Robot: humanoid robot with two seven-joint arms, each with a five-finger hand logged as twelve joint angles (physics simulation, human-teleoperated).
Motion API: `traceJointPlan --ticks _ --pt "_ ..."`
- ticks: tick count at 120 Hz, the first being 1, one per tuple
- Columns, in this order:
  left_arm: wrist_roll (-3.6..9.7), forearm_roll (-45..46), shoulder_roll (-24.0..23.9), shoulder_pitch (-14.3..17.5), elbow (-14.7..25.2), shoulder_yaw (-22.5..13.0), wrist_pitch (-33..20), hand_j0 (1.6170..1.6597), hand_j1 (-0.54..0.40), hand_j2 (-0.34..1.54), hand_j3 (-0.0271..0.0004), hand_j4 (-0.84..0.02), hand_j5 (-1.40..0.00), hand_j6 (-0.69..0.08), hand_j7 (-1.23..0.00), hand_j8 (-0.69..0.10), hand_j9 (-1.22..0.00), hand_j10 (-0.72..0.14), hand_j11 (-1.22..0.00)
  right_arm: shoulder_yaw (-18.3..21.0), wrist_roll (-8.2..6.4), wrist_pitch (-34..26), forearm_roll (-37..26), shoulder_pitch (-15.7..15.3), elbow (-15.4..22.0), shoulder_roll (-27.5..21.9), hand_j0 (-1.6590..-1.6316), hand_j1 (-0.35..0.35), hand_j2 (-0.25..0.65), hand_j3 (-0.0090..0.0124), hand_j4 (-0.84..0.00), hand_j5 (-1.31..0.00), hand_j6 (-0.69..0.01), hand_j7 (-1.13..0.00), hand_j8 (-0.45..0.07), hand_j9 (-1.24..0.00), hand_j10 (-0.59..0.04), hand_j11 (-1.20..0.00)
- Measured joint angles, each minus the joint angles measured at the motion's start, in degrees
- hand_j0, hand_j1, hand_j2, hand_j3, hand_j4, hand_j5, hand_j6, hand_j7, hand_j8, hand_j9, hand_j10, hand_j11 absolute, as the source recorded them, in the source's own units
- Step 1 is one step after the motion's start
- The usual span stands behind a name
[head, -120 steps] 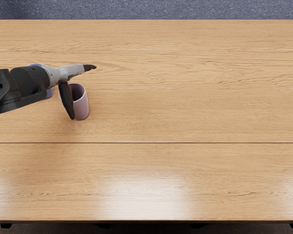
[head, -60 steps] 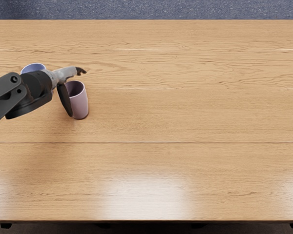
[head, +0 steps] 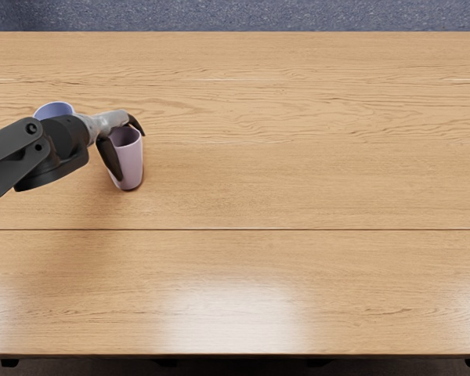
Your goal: Pick up cup and place in cup with left hand
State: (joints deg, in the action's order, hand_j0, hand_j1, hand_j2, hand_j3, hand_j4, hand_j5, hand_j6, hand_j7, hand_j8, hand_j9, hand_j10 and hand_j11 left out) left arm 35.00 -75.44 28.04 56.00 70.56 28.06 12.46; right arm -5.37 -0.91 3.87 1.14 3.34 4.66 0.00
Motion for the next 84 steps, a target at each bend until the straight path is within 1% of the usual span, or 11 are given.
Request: traceJointPlan --ticks 13,19,25,27,31,34,48,57,60,69,84 --pt "0.0 0.1 0.0 0.2 0.0 -0.1 0.1 1.6545 -0.002 0.04 0.0 -0.419 -0.51 -0.323 -0.51 -0.398 -0.54 -0.398 -0.54 0.0 0.0 0.0 0.0 0.0 0.0 0.0 -1.6581 -0.349 0.0 0.0 -0.001 0.0 -0.001 0.0 -0.001 0.0 0.0 0.0" --pt "0.0 0.3 0.0 0.3 0.0 -0.2 0.1 1.6542 -0.016 0.08 0.0 -0.43 -0.53 -0.321 -0.53 -0.404 -0.56 -0.405 -0.56 0.0 0.01 0.0 0.0 0.0 0.0 0.0 -1.6581 -0.349 0.0 0.0 -0.001 0.0 -0.001 0.0 -0.001 0.0 0.0 0.0" --pt "-0.01 0.5 0.0 0.7 0.1 -0.2 0.0 1.6545 -0.042 0.17 0.0 -0.439 -0.54 -0.351 -0.54 -0.409 -0.58 -0.409 -0.58 0.0 0.02 0.0 0.0 0.0 0.0 0.0 -1.6581 -0.349 0.0 0.0 -0.001 0.0 -0.001 0.0 -0.001 0.0 0.0 0.0" --pt "-0.01 0.5 0.0 0.8 0.1 -0.2 -0.1 1.654 -0.025 0.16 0.0 -0.442 -0.55 -0.365 -0.55 -0.411 -0.59 -0.411 -0.59 0.0 0.01 0.0 0.0 0.0 0.0 0.0 -1.6581 -0.349 0.0 0.0 -0.001 0.0 -0.001 0.0 -0.001 0.0 0.0 0.0" --pt "-0.01 0.4 0.0 1.2 0.1 -0.2 -0.3 1.6535 0.001 0.11 0.0 -0.45 -0.56 -0.344 -0.56 -0.419 -0.6 -0.419 -0.6 0.0 0.01 0.0 0.0 0.0 0.0 0.0 -1.6581 -0.349 0.0 0.0 -0.001 0.0 -0.001 0.0 -0.001 0.0 0.0 0.0" --pt "-0.01 0.4 0.0 1.3 0.1 -0.2 -0.7 1.653 0.025 0.07 0.0 -0.456 -0.58 -0.353 -0.57 -0.427 -0.61 -0.427 -0.61 0.0 0.01 0.0 0.0 0.0 0.0 0.0 -1.6581 -0.349 0.0 0.0 -0.001 0.0 -0.001 0.0 -0.001 0.0 0.0 0.0" --pt "-0.01 0.3 0.2 2.5 0.2 -0.3 -2.4 1.6525 0.007 0.06 0.0 -0.48 -0.61 -0.371 -0.61 -0.446 -0.64 -0.447 -0.65 0.0 -0.01 0.0 0.0 0.0 0.0 0.0 -1.6581 -0.349 0.0 0.0 -0.001 0.0 -0.001 0.0 -0.001 0.0 0.0 0.0" --pt "0.0 -1.8 0.0 2.3 0.3 -0.3 -4.4 1.6529 -0.026 0.16 0.0 -0.484 -0.61 -0.374 -0.61 -0.466 -0.66 -0.454 -0.66 0.0 0.0 0.0 0.0 0.0 0.0 0.0 -1.6581 -0.349 0.0 0.0 -0.001 0.0 -0.001 0.0 -0.001 0.0 0.0 0.0" --pt "0.0 -2.7 0.0 2.2 0.4 -0.3 -5.0 1.6525 -0.014 0.14 0.0 -0.486 -0.62 -0.386 -0.62 -0.455 -0.66 -0.454 -0.67 0.0 0.0 0.0 0.0 0.0 0.0 0.0 -1.6581 -0.349 0.0 0.0 -0.001 0.0 -0.001 0.0 -0.001 0.0 0.0 0.0" --pt "-0.01 -4.7 0.3 2.2 0.8 -0.3 -7.2 1.6518 0.017 0.07 0.0 -0.478 -0.63 -0.362 -0.63 -0.445 -0.67 -0.461 -0.67 0.0 0.0 0.0 0.0 0.1 0.0 0.0 -1.6581 -0.349 0.0 0.0 -0.001 0.0 -0.001 0.0 -0.001 0.0 0.0 0.0" --pt "0.0 -6.7 0.5 2.7 1.8 -0.3 -9.4 1.6525 -0.045 0.15 0.0 -0.462 -0.64 -0.353 -0.65 -0.428 -0.68 -0.465 -0.69 0.0 -0.01 0.0 0.0 0.1 0.0 0.0 -1.6581 -0.349 0.0 0.0 -0.001 0.0 -0.001 0.0 -0.001 0.0 0.0 0.0"
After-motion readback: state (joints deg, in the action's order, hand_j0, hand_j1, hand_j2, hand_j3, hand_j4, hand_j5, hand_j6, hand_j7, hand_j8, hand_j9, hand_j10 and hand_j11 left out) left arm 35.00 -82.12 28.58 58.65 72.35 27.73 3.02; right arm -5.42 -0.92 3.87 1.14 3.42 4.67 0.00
